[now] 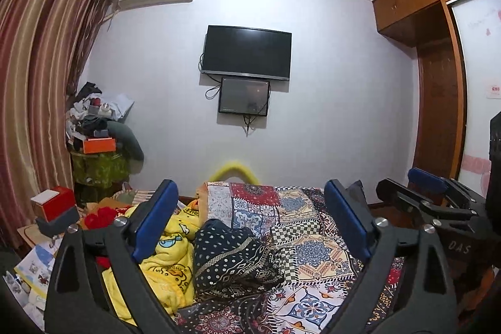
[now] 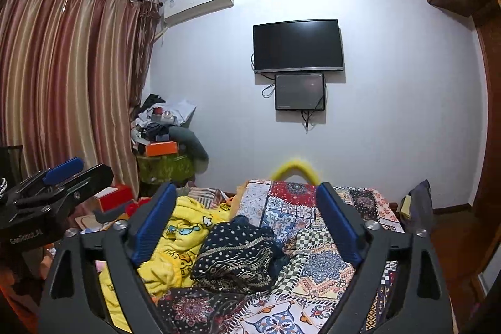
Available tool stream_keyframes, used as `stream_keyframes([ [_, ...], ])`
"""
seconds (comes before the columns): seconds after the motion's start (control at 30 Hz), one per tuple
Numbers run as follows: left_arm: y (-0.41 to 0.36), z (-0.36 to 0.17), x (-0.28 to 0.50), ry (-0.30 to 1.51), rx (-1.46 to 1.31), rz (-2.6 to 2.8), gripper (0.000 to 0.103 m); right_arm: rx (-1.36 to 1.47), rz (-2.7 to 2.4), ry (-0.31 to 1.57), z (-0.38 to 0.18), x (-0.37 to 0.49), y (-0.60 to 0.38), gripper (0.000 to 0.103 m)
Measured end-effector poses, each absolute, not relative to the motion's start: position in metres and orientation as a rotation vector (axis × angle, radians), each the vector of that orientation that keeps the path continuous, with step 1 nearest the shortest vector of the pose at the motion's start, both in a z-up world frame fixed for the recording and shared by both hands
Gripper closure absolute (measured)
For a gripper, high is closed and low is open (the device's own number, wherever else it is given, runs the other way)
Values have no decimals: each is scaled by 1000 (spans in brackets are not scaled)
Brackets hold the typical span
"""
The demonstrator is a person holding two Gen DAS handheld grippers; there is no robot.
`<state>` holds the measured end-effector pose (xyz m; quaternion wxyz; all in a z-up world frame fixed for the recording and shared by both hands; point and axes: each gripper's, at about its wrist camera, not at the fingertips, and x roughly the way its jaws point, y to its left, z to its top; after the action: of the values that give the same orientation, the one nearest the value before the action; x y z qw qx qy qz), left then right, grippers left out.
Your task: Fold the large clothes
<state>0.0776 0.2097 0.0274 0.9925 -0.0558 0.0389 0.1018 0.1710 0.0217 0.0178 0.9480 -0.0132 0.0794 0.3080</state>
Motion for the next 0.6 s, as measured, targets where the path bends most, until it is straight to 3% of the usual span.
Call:
stream_keyframes([
  [0.07,210,26,80,85,-108,218,5,-23,609,151,18,171,21,0],
  [0.6,198,14,94,108,-77,246,3,-7,580,199,15,177,8,0],
])
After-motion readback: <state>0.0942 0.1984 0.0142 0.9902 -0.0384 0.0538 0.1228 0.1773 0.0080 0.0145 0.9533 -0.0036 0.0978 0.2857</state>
